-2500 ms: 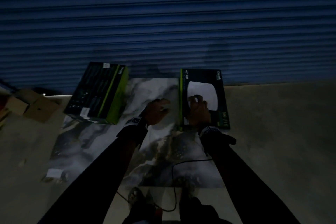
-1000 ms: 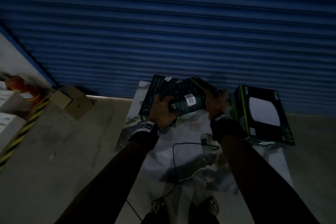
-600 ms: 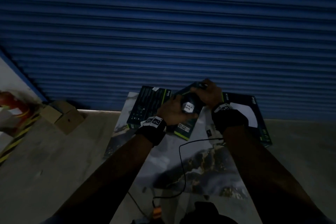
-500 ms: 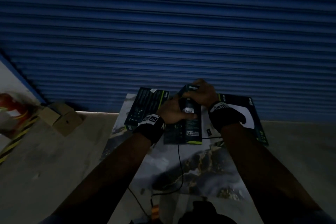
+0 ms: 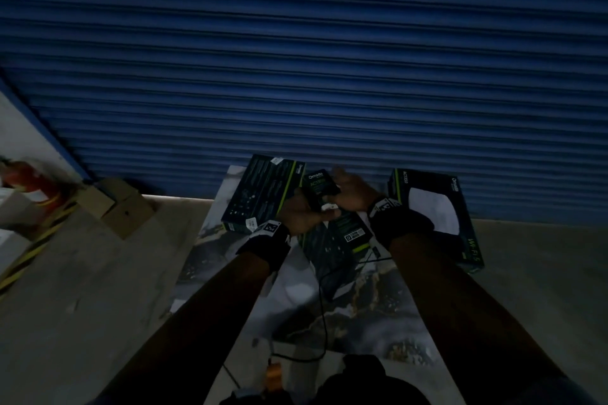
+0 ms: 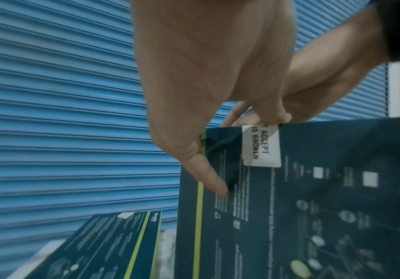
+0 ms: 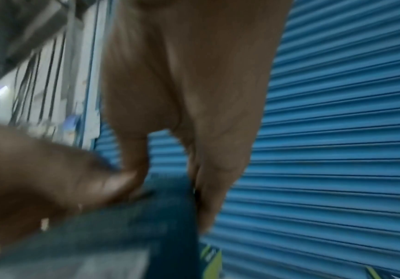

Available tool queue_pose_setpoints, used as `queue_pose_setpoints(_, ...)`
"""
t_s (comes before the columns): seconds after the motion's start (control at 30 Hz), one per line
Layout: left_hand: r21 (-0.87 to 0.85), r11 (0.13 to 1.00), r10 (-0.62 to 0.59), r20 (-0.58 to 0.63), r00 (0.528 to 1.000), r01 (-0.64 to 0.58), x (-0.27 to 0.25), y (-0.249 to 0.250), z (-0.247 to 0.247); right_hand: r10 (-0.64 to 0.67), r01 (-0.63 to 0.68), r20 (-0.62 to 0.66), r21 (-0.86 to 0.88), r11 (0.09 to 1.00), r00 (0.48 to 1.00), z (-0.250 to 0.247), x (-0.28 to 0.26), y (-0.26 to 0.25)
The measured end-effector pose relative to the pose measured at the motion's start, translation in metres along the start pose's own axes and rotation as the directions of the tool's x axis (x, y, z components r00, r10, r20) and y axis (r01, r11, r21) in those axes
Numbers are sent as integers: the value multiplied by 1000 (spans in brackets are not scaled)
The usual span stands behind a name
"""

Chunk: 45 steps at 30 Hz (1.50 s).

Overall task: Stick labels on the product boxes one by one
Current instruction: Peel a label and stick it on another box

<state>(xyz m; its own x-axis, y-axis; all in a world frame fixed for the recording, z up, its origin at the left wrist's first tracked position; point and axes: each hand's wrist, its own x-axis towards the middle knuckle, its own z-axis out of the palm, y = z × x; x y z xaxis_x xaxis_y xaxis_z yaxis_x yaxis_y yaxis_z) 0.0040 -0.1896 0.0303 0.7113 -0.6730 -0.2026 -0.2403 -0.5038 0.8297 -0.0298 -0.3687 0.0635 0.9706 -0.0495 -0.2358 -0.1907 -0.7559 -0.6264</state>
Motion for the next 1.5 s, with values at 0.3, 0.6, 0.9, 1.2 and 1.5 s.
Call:
queue_pose_setpoints(0.3, 6, 997, -70, -155, 986, 71, 3, -2, -4, 119, -64, 318, -180, 982, 941, -11, -31, 10)
queue_pose_setpoints(0.6, 457, 877, 258, -191, 947, -146, 21, -8, -4, -80, 105, 120, -218, 970, 990, -8, -22, 18)
queue_pose_setpoints(0.9, 503, 844, 290, -139, 947, -185, 33, 13, 0, -191, 152, -200, -195, 969, 961, -19, -19, 58)
queue_pose_setpoints(1.2, 469, 860, 287, -117, 951, -201, 52, 26, 1, -303, 247, -458, -178, 952, 836, -2, -18, 75)
queue_pose_setpoints(1.5, 374, 894, 325, -164, 931, -247, 59, 45, -3, -271, 259, -512, -97, 961, 815, -13, -10, 65)
